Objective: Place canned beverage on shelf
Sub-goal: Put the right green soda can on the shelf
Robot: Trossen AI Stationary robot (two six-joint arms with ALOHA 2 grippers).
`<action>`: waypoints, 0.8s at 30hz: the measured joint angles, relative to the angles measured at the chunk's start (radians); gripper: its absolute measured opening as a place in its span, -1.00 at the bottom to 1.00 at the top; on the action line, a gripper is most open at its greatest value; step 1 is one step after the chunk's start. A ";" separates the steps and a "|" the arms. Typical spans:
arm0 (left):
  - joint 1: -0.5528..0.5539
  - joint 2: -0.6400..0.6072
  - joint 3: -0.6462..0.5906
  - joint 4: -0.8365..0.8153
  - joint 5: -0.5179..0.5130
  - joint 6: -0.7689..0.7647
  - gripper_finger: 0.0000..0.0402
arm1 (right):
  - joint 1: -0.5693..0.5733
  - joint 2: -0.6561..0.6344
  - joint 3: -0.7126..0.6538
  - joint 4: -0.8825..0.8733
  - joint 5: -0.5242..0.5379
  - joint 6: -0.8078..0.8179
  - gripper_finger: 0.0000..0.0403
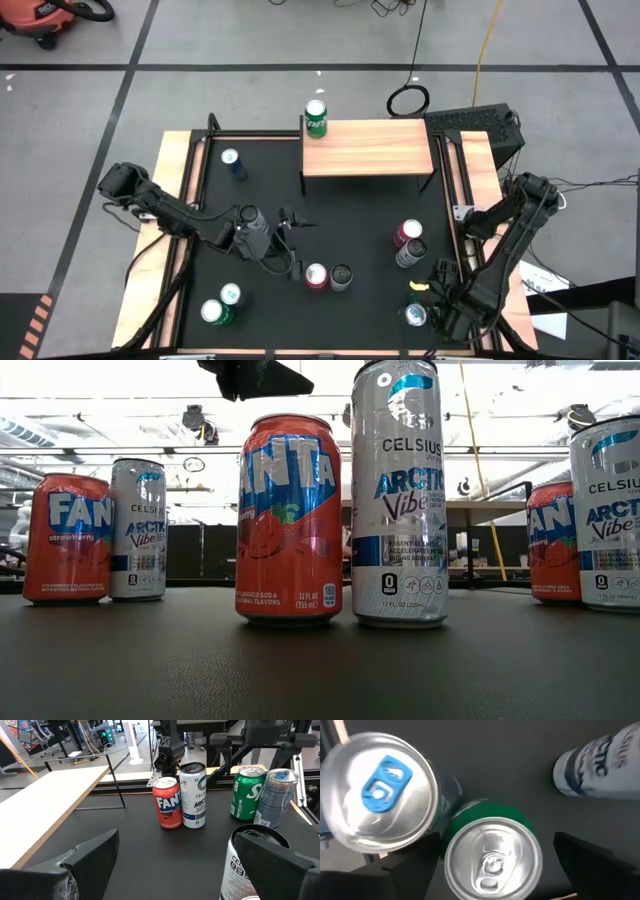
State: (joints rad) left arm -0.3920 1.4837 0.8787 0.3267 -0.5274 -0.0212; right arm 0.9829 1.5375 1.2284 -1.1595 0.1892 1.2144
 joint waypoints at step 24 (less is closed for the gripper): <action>0.041 0.000 0.000 0.005 0.000 0.001 0.94 | -0.001 -0.100 -0.046 -0.154 -0.049 0.077 0.41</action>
State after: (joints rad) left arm -0.3507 1.4837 0.8791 0.3315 -0.5270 -0.0204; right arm 0.9817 1.4380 1.1824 -1.3136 0.1401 1.2916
